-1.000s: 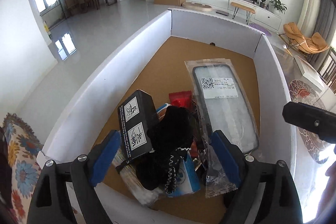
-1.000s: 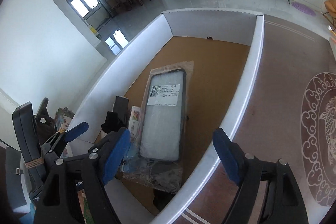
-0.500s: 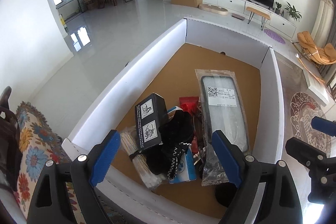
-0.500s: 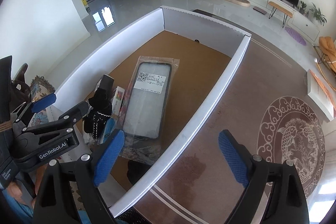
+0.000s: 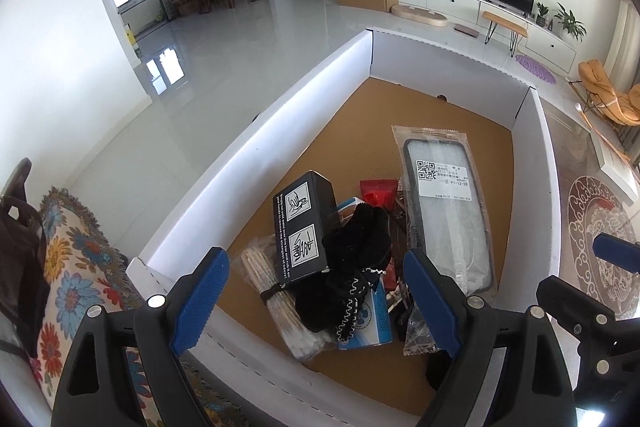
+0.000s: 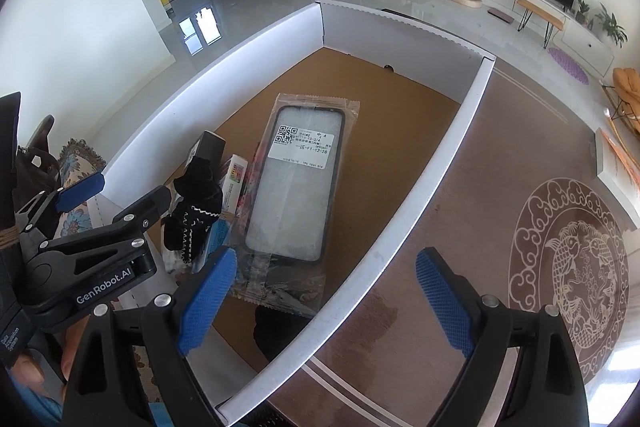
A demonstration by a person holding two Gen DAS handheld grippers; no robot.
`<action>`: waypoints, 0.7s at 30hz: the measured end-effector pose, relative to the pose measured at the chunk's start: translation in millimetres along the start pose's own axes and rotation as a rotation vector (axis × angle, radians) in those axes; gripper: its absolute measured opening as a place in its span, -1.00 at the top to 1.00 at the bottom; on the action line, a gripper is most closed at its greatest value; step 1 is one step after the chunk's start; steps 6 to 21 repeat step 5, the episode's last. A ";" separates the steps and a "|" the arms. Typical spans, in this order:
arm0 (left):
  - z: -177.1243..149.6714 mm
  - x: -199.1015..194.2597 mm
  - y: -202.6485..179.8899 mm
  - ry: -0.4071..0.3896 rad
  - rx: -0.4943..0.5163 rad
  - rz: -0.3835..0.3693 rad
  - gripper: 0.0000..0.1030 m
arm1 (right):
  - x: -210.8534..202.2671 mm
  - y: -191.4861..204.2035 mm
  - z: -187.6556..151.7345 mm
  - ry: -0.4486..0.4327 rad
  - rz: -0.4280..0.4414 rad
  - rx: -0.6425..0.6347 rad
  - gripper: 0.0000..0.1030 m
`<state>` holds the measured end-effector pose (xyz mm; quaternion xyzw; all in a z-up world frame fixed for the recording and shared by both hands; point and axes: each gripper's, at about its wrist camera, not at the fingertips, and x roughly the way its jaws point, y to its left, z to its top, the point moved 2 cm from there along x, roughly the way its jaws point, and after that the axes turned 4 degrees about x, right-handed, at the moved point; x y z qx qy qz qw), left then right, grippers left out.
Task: Organize objects
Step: 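Open both tools to release the items in the box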
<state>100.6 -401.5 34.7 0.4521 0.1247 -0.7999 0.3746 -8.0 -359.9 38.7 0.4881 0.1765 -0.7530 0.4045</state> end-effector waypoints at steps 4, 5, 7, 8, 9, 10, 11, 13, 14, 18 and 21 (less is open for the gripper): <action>-1.1 -2.4 1.4 -0.023 -0.002 0.021 -0.72 | 0.2 2.1 1.1 -0.006 0.008 -0.003 -0.78; -1.1 -2.6 1.3 -0.021 -0.002 0.019 -0.72 | 0.2 2.8 1.3 -0.007 0.013 -0.002 -0.78; -1.1 -2.6 1.3 -0.021 -0.002 0.019 -0.72 | 0.2 2.8 1.3 -0.007 0.013 -0.002 -0.78; -1.1 -2.6 1.3 -0.021 -0.002 0.019 -0.72 | 0.2 2.8 1.3 -0.007 0.013 -0.002 -0.78; -1.1 -2.6 1.3 -0.021 -0.002 0.019 -0.72 | 0.2 2.8 1.3 -0.007 0.013 -0.002 -0.78; -1.1 -2.6 1.3 -0.021 -0.002 0.019 -0.72 | 0.2 2.8 1.3 -0.007 0.013 -0.002 -0.78; -1.1 -2.6 1.3 -0.021 -0.002 0.019 -0.72 | 0.2 2.8 1.3 -0.007 0.013 -0.002 -0.78; -1.1 -2.6 1.3 -0.021 -0.002 0.019 -0.72 | 0.2 2.8 1.3 -0.007 0.013 -0.002 -0.78; -1.1 -2.6 1.3 -0.021 -0.002 0.019 -0.72 | 0.2 2.8 1.3 -0.007 0.013 -0.002 -0.78; -1.1 -2.6 1.3 -0.021 -0.002 0.019 -0.72 | 0.2 2.8 1.3 -0.007 0.013 -0.002 -0.78; -1.1 -2.6 1.3 -0.021 -0.002 0.019 -0.72 | 0.2 2.8 1.3 -0.007 0.013 -0.002 -0.78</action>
